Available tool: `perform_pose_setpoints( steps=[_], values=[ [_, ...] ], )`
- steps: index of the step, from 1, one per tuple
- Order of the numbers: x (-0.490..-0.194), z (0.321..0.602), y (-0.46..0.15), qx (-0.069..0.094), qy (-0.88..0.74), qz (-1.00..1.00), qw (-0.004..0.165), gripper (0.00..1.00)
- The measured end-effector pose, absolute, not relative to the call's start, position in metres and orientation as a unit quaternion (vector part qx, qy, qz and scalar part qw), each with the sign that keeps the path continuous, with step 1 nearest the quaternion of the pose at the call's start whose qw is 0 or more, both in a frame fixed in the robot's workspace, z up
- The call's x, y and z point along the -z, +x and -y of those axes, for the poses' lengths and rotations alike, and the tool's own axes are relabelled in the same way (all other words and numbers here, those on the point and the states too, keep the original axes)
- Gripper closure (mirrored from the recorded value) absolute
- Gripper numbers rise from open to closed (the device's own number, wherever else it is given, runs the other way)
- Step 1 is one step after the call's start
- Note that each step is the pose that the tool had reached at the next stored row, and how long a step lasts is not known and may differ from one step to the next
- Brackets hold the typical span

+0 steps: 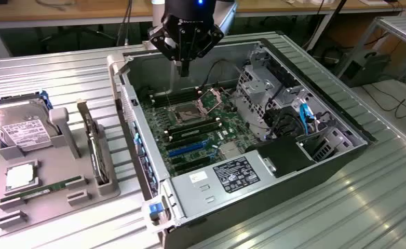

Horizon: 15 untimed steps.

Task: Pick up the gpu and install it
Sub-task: 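Reach for the gpu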

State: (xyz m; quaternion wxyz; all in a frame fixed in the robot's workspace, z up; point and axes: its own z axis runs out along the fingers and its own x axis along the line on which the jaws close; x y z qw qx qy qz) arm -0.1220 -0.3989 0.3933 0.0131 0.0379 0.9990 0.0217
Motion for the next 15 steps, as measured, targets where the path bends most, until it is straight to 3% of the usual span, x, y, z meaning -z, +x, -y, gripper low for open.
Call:
perform_pose_setpoints(
  steps=[15],
  values=[
    [-0.391, 0.406, -0.158, -0.022, 0.037, -0.999, 0.014, 0.89]
  ],
)
